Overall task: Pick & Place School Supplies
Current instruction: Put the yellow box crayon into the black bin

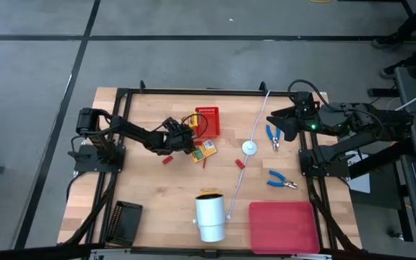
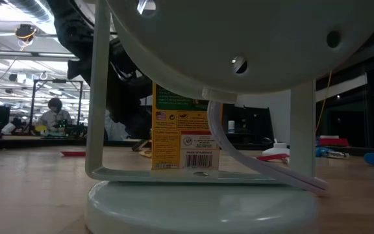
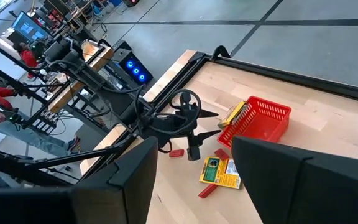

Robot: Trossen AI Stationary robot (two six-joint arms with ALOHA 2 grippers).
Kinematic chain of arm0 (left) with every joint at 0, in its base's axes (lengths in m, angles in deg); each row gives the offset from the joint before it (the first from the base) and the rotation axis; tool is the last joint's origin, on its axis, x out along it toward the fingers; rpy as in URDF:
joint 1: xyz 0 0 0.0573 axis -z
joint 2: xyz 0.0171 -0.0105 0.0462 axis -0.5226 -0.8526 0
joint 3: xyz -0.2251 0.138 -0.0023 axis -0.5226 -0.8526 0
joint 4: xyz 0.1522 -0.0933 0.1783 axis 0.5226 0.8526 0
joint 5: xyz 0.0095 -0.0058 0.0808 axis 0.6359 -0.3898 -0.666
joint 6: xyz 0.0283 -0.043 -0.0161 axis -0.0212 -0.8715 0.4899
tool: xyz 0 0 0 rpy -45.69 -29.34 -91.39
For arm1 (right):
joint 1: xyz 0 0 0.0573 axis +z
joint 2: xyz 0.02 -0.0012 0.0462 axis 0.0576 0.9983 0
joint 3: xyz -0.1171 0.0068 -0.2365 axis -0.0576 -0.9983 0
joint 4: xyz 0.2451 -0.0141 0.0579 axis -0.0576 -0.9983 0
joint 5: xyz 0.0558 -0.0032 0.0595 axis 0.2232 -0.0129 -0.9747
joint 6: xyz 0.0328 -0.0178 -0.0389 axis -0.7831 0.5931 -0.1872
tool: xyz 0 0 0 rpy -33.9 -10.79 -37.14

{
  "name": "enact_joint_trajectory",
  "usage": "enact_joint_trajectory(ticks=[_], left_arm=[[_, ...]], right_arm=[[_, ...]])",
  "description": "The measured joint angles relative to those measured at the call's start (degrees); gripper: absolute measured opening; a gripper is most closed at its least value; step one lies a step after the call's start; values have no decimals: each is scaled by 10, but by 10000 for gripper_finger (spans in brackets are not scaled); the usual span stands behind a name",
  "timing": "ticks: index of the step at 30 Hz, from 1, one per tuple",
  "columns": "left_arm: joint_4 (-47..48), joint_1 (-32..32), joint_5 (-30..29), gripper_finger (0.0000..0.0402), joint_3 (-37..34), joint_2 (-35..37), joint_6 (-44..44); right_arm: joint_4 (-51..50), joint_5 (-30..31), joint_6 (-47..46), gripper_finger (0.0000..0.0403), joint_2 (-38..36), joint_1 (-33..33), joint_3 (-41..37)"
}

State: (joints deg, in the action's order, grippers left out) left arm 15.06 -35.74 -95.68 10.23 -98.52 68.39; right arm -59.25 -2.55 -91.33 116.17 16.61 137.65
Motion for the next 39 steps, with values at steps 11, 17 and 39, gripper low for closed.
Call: enact_joint_trajectory(ticks=[11, 17, 39], left_arm=[[-6, -26, -32, 210, -2, -22, -89], [-39, -36, -27, 201, -2, -46, -135], [44, -16, 132, 2, 7, 178, -92]], right_arm=[[4, 0, -14, 212, 0, 13, 0], [9, 0, -14, 212, 0, 22, 0], [45, 46, 4, 212, 1, 66, 0]])
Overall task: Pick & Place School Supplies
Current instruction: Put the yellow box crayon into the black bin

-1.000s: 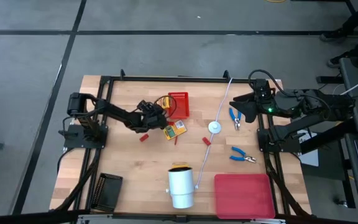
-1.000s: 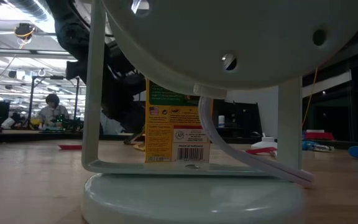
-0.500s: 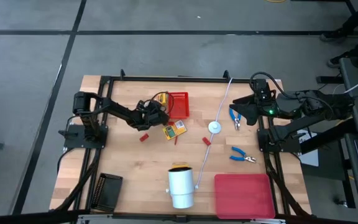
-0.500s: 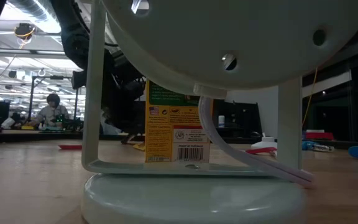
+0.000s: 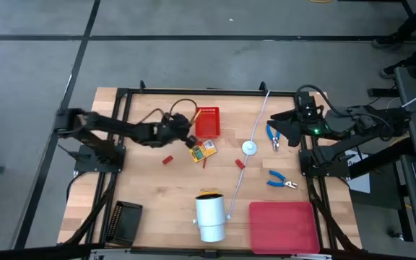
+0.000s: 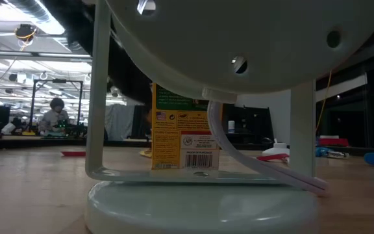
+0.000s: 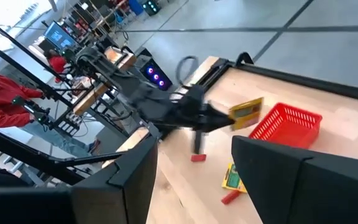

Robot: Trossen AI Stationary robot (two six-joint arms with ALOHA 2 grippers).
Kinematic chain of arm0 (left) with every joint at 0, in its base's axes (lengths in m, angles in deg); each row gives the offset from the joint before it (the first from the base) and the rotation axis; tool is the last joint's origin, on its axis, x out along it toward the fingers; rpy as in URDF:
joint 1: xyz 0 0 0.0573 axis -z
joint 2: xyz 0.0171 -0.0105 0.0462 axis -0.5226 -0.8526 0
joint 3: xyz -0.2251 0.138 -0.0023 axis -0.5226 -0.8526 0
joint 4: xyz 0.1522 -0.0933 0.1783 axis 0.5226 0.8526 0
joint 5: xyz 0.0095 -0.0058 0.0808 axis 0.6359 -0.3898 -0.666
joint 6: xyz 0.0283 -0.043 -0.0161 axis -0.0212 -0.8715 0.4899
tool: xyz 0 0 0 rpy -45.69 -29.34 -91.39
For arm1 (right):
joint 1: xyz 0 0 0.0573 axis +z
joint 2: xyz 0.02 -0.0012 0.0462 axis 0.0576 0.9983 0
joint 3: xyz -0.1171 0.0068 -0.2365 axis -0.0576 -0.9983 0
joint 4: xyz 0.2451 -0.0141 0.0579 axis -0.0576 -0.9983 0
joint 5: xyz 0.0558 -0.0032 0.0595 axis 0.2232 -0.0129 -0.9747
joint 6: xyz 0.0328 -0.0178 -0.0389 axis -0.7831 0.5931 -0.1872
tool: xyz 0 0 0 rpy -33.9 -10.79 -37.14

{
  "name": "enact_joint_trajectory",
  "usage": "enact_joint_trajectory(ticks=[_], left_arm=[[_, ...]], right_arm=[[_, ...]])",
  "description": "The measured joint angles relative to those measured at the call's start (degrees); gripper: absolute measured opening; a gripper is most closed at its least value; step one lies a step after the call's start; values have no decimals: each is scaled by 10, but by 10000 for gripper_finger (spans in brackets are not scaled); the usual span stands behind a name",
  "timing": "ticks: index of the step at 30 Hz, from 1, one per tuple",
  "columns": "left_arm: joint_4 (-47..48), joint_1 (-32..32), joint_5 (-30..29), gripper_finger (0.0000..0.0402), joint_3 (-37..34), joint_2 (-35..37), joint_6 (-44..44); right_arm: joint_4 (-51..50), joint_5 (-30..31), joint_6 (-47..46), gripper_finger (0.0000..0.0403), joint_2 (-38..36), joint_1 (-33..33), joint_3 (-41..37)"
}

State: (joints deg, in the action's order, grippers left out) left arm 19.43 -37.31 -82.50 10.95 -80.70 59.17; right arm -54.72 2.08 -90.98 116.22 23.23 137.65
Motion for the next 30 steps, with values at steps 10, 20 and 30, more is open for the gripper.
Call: enact_joint_trajectory(ticks=[10, 20, 30], left_arm=[[190, 4, 263, 2, 0, 244, -12], [322, 87, 521, 2, 0, 327, -122], [334, 253, 530, 2, 0, 345, -206]], right_arm=[[3, 17, 3, 212, 24, 14, 0], [57, 9, 16, 212, 51, 14, 0], [99, 25, 14, 212, 58, 29, 0]])
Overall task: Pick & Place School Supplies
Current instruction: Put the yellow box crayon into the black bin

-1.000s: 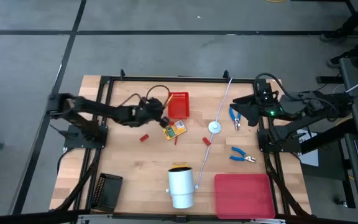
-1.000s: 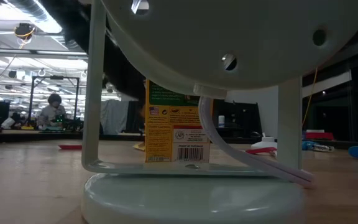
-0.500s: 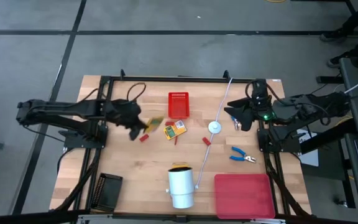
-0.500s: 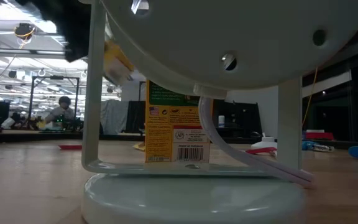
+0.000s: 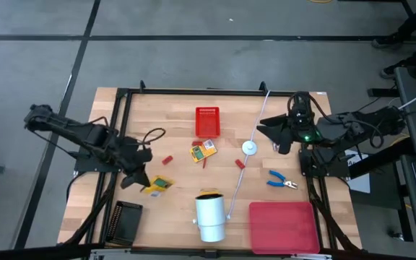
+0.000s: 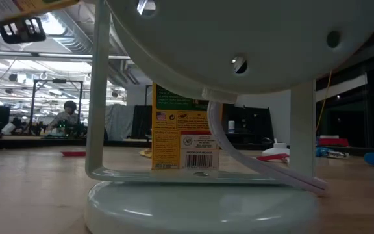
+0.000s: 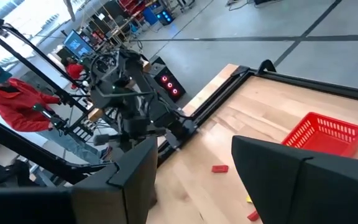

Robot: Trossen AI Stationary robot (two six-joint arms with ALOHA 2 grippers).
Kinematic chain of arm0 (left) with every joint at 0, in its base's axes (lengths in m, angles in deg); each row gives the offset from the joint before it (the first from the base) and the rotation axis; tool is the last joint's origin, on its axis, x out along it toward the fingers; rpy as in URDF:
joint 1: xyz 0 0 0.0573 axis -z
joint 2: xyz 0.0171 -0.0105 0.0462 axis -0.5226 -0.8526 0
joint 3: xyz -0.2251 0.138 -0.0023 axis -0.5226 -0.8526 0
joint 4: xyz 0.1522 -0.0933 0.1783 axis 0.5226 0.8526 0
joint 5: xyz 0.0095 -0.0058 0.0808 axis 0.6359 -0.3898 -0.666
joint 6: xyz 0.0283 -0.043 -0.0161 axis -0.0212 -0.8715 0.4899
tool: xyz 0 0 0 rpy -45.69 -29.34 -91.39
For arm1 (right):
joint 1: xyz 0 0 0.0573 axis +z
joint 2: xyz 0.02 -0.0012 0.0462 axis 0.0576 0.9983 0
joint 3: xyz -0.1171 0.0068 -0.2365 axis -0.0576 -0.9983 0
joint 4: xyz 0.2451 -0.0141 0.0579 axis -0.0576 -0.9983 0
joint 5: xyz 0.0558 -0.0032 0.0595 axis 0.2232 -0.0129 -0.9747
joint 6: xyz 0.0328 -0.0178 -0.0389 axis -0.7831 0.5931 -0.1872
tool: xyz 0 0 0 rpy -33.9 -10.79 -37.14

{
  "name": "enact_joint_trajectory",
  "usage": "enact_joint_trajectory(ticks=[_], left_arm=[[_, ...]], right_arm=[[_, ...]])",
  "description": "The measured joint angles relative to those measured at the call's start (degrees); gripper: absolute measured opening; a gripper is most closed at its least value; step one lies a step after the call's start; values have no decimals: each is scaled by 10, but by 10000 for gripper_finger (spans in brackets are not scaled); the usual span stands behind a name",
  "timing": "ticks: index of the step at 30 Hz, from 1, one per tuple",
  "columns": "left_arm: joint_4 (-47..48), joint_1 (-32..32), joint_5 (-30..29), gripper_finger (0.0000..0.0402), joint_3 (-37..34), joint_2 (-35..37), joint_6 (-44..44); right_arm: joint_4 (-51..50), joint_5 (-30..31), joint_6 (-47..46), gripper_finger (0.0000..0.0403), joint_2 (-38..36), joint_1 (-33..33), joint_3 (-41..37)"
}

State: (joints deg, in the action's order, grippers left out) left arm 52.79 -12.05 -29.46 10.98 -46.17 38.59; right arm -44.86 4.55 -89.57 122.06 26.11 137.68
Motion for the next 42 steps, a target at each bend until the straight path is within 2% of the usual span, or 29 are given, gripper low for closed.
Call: enact_joint_trajectory(ticks=[10, 19, 28, 33, 42], left_arm=[[71, 148, 91, 2, 0, -12, -17], [90, 247, 85, 2, 0, -39, -16], [64, 306, 7, 2, 0, -134, 44], [15, 318, -27, 2, 0, -159, 45], [20, 323, -113, 2, 0, -186, 23]], right_arm=[[51, 18, -5, 212, 31, 15, 0], [87, 20, -8, 212, 62, 15, 0], [96, 22, -33, 212, 81, 15, 0], [99, 30, -38, 212, 81, 15, 0], [101, 35, -40, 212, 81, 15, 0]])
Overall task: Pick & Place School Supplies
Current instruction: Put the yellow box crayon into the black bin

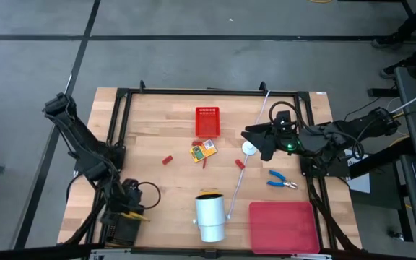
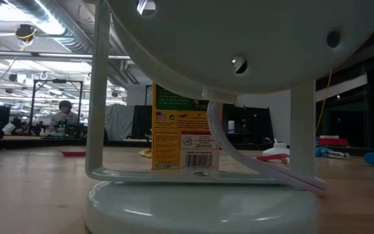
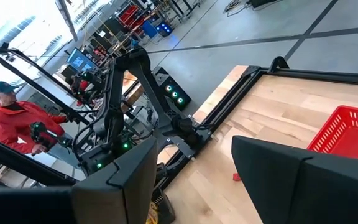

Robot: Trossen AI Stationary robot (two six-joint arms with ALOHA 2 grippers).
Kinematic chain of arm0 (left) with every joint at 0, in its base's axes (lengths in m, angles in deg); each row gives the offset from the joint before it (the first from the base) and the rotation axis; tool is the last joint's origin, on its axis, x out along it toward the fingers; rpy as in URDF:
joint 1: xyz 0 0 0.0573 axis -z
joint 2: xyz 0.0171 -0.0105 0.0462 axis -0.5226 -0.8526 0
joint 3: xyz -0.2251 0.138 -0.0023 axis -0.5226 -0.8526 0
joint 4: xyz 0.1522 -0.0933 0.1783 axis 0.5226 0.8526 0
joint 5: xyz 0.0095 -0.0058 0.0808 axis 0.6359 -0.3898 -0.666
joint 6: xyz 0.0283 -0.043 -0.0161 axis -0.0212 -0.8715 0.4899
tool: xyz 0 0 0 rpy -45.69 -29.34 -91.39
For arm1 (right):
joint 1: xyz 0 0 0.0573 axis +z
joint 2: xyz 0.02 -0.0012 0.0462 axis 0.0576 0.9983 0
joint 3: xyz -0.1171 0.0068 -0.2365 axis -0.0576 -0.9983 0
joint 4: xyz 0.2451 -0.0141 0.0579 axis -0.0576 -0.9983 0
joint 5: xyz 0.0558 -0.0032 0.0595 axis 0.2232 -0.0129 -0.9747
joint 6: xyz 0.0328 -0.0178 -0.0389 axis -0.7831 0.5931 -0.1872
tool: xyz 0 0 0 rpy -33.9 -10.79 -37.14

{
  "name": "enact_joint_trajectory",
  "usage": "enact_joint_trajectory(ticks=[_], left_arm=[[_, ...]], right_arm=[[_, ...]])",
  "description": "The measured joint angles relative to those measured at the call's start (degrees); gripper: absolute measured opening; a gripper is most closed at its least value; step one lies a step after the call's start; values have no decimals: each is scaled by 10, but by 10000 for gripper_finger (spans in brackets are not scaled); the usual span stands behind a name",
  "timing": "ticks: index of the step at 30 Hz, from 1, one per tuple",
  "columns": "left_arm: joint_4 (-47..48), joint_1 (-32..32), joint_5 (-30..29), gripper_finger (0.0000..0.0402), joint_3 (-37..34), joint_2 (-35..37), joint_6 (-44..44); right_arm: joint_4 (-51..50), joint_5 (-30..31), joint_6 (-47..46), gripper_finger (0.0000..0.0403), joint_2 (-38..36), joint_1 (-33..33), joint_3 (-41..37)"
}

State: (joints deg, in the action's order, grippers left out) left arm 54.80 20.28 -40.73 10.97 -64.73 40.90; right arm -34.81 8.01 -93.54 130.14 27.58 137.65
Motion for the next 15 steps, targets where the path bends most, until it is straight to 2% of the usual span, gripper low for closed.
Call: enact_joint_trajectory(ticks=[4, 9, 15], left_arm=[[15, 13, -29, 2, 0, -11, -17], [4, 37, -28, 10, 0, -20, -26], [-12, 57, -33, 65, 0, -14, -75]], right_arm=[[0, -1, -9, 212, 0, 0, 0], [0, -11, -11, 212, 0, 0, 0], [0, -16, -11, 212, 0, 0, 0]])
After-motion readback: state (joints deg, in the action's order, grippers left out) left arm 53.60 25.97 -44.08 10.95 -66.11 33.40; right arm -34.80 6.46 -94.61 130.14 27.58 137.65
